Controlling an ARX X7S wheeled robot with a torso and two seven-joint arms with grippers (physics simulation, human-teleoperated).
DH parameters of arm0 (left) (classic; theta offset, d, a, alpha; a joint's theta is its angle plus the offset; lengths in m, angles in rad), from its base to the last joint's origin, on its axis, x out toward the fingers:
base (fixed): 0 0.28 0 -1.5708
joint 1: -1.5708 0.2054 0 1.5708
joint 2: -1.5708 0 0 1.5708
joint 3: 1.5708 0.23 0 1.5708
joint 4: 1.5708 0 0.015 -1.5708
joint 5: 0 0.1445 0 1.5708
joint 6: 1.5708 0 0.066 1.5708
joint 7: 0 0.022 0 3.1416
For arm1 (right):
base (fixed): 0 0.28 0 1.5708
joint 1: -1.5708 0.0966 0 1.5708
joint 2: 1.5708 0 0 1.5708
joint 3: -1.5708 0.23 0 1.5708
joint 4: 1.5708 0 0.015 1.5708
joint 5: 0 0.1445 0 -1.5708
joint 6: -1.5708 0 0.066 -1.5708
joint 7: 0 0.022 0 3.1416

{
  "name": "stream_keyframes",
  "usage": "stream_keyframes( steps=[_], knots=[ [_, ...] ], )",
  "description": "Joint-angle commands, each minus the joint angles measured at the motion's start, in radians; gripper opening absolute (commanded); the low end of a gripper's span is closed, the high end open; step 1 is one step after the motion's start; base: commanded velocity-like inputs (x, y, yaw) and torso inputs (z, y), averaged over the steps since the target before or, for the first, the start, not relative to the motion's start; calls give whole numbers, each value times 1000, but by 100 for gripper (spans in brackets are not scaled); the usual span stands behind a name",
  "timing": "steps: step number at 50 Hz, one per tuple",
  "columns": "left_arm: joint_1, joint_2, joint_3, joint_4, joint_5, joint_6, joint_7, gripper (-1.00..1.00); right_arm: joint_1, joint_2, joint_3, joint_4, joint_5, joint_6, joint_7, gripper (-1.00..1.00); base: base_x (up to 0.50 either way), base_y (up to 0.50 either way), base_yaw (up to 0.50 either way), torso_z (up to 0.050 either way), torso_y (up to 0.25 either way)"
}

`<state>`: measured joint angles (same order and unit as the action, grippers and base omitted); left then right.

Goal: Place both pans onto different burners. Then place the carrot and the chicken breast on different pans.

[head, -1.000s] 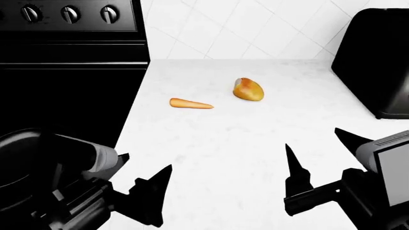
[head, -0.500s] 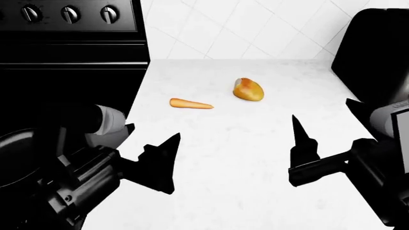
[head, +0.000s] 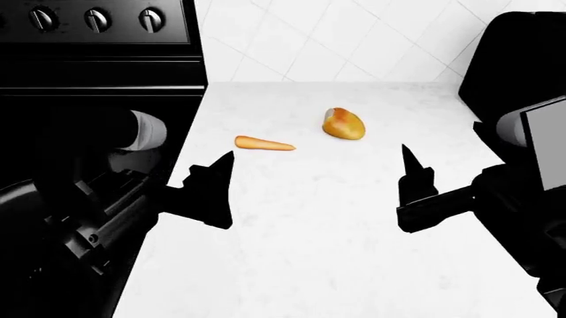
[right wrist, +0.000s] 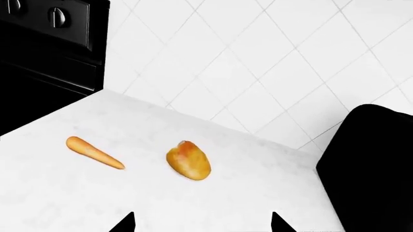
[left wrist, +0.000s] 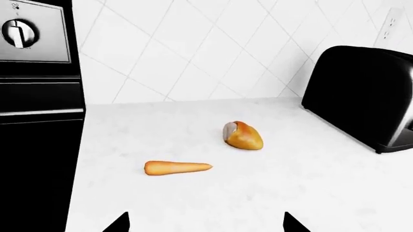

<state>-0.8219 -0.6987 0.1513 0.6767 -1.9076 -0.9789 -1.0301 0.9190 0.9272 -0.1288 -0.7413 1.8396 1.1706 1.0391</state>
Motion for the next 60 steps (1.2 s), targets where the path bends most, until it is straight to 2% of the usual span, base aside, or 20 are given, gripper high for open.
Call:
stream_keyframes(
  steps=[1, 5, 42, 60],
  knots=[
    [-2, 3, 6, -14, 27, -4, 14, 100, 62, 0, -46, 39, 38, 0, 41, 100, 0, 0, 0, 0, 0],
    [2, 3, 4, -11, 26, 0, 17, 100, 60, -7, -42, 41, 37, -8, 32, 100, 122, 0, 0, 0, 0],
    [20, -6, 8, 6, -2, 25, 16, 100, 40, -15, -50, 37, 20, -22, -6, 100, 473, 43, 0, 0, 1],
    [37, -8, 15, -10, 12, 25, 36, 100, 202, -92, -176, 239, -198, 153, -343, 100, 0, 0, 0, 0, 0]
  ],
)
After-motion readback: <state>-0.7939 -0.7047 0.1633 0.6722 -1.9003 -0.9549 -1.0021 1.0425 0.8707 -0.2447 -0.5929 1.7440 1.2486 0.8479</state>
